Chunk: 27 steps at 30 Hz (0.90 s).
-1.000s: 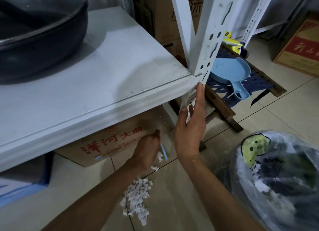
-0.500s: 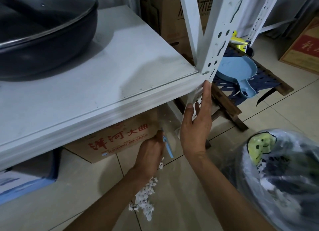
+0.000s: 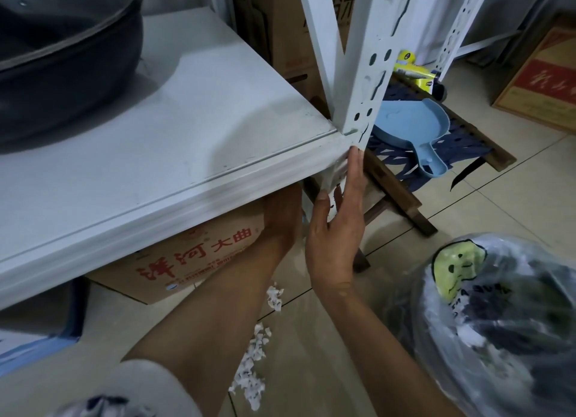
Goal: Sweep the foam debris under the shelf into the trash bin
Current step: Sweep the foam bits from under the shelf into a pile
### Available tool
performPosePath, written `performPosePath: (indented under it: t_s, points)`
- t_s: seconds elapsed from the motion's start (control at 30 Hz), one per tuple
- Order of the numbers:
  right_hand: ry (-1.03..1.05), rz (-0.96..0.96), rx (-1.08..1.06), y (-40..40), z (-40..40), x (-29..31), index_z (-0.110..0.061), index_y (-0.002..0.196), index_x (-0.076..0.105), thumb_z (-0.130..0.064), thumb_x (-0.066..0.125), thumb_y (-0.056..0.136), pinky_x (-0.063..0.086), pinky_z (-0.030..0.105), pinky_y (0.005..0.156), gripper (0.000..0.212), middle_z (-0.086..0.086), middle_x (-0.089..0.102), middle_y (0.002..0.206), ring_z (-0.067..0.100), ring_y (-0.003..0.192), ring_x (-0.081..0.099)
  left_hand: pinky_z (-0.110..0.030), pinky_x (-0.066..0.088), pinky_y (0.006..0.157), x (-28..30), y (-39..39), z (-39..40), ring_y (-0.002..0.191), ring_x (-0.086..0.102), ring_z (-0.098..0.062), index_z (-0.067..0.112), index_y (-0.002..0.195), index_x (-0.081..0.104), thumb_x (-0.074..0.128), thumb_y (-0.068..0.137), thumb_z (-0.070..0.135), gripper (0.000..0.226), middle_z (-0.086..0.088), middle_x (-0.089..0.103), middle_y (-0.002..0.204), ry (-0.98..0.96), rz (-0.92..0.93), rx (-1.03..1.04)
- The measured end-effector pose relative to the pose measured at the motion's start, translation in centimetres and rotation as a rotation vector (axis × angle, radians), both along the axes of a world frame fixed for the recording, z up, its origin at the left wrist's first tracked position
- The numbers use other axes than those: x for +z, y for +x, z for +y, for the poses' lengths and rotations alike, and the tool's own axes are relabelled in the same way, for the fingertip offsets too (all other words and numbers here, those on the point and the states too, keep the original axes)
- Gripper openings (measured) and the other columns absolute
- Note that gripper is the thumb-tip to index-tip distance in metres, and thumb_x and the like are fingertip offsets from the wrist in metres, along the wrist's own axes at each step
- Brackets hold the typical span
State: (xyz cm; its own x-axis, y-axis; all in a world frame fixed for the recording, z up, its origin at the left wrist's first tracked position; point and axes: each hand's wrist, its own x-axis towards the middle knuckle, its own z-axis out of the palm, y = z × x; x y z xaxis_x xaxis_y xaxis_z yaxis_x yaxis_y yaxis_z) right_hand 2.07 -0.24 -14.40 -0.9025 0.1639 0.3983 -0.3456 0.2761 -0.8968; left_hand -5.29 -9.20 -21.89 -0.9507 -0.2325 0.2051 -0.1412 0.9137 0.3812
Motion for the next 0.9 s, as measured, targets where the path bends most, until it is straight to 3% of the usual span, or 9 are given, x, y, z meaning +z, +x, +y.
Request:
performPosePath:
  t_s: [0.17,0.33,0.47,0.53,0.63,0.7,0.77,0.9]
  points:
    - [-0.002,0.01,0.015,-0.1,0.3,-0.2,-0.017,0.152,0.022,0.006,0.041,0.095,0.025,0.032,0.121,0.065,-0.004,0.018,0.162,0.007,0.149,0.016,-0.039,0.054,0.09,-0.5,-0.8,0.6,0.105,0.064,-0.028,0.01,0.112,0.055,0.055,0.094,0.032,0.028,-0.013,0.066,0.11,-0.039,-0.061,0.018]
    - [-0.027,0.016,0.031,-0.2,0.4,-0.3,-0.015,0.152,0.024,0.011,0.041,0.093,0.025,0.036,0.121,0.067,-0.004,0.018,0.161,0.005,0.149,0.015,-0.043,0.05,0.096,-0.5,-1.3,0.6,0.111,0.06,-0.032,0.004,0.111,0.059,0.055,0.094,0.029,0.03,-0.018,0.063,0.114,0.185,-0.172,0.074]
    - [-0.014,0.023,0.027,-0.3,0.4,-0.4,-0.015,0.152,0.024,0.007,0.042,0.094,0.025,0.037,0.121,0.064,-0.003,0.019,0.161,0.005,0.149,0.015,-0.04,0.041,0.109,0.5,0.9,1.5,0.13,0.049,-0.029,0.005,0.133,0.048,0.047,0.099,0.022,0.037,-0.014,0.052,0.138,0.738,-0.194,0.104]
    - [-0.014,0.015,0.043,-0.2,0.4,-0.4,-0.016,0.152,0.023,0.004,0.042,0.096,0.024,0.034,0.122,0.063,-0.004,0.018,0.162,0.004,0.149,0.014,-0.042,0.035,0.115,1.7,2.1,2.0,0.137,0.041,-0.027,0.003,0.139,0.042,0.047,0.094,0.032,0.054,-0.015,0.044,0.147,0.868,-0.139,0.045]
    - [-0.017,0.006,0.057,-0.2,0.6,-0.3,-0.017,0.152,0.022,0.003,0.042,0.096,0.023,0.027,0.122,0.063,-0.006,0.016,0.162,0.003,0.149,0.014,-0.046,0.034,0.114,2.5,1.9,1.7,0.136,0.042,-0.03,-0.001,0.138,0.043,0.035,0.074,0.043,0.078,-0.019,0.043,0.147,0.751,-0.163,-0.015]
    - [-0.013,0.01,0.054,-0.2,0.6,-0.3,-0.017,0.152,0.022,0.005,0.042,0.096,0.023,0.027,0.121,0.064,-0.005,0.016,0.162,0.003,0.149,0.014,-0.046,0.045,0.103,2.4,1.1,1.1,0.122,0.055,-0.036,-0.004,0.124,0.052,0.039,0.084,0.04,0.061,-0.027,0.056,0.129,0.589,-0.27,-0.037]
    - [-0.008,0.007,0.053,-0.2,0.5,-0.3,-0.018,0.153,0.021,0.006,0.041,0.096,0.023,0.028,0.121,0.065,-0.006,0.015,0.162,0.003,0.149,0.014,-0.044,0.053,0.086,1.9,0.4,0.9,0.1,0.064,-0.039,-0.007,0.105,0.056,0.045,0.097,0.024,0.034,-0.029,0.065,0.105,0.395,-0.323,-0.066]
    - [0.002,-0.004,0.038,-0.1,0.4,-0.2,-0.02,0.153,0.021,0.007,0.041,0.094,0.025,0.032,0.121,0.067,-0.008,0.016,0.162,0.003,0.149,0.015,-0.046,0.056,0.081,0.0,1.6,0.6,0.089,0.067,-0.035,-0.001,0.095,0.059,0.039,0.102,0.026,0.034,-0.022,0.07,0.096,0.216,-0.338,-0.108]
